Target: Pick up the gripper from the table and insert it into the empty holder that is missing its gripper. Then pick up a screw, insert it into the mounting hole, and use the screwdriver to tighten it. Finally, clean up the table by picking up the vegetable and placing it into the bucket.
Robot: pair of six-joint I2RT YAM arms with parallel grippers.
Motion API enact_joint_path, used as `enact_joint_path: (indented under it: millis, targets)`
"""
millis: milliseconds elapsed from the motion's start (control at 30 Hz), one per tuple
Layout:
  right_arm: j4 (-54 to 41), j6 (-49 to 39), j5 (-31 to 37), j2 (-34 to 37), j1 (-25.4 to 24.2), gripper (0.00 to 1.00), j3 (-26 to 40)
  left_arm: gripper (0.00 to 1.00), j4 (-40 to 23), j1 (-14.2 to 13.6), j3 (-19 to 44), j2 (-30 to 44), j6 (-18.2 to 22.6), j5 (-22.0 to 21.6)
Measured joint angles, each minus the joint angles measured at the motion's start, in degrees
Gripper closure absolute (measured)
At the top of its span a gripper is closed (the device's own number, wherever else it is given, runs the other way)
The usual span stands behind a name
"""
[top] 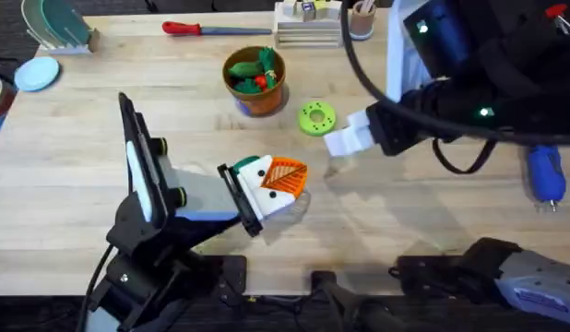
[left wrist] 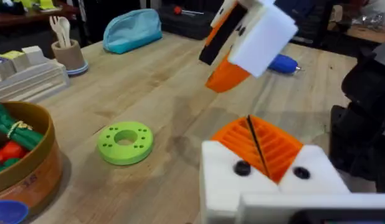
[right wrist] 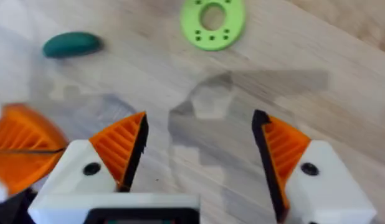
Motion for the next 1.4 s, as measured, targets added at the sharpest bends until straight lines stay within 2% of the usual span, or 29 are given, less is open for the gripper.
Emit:
enact_joint_path:
  millis: [100,200,333,567,700,800,967,1133,1267,1400]
  targets:
    - [-1.93,3.13,3.96,-0.1,-3.12,0.007,0.0,0.984,0.01,0.0,0.0,-0.01,0.0,0.0]
    - [-3.78,3.65,5.74,-0.29,-9.33,0.009,0.0,0.984,0.0,0.0,0.0,-0.01,0.0,0.0]
    - [-6.76,1.69,5.84,-0.29,-21.44,0.009,0.0,0.984,0.01,0.0,0.0,0.0,0.0,-0.02]
    - [-5.22,-1.11,9.19,-0.29,-43.98,0.007,0.0,0.984,-0.01,0.0,0.0,-0.01,0.0,-0.02]
    - [-1.31,-5.84,11.0,-0.13,-54.4,0.007,-0.02,0.984,-0.01,0.0,0.0,-0.01,0.0,-0.02]
    - [1.15,-8.91,11.52,0.04,-60.19,0.007,-0.02,0.984,-0.01,0.0,0.0,0.01,0.0,-0.01]
    - [4.86,-13.91,9.36,1.8,-66.97,0.007,-0.02,0.984,-0.01,0.0,0.0,-0.01,0.0,-0.02]
    - [5.94,-23.57,6.69,9.72,-71.46,0.009,-0.02,0.984,-0.01,0.0,0.0,0.0,-0.32,-0.02]
    - [7.03,-32.78,6.2,16.81,-72.7,0.009,-0.21,0.984,-0.01,0.0,0.0,-0.01,-0.42,-0.02]
    - [12.09,-37.77,5.76,20.45,-72.72,0.009,-0.35,0.984,-0.01,0.0,0.0,-0.01,-0.44,-0.02]
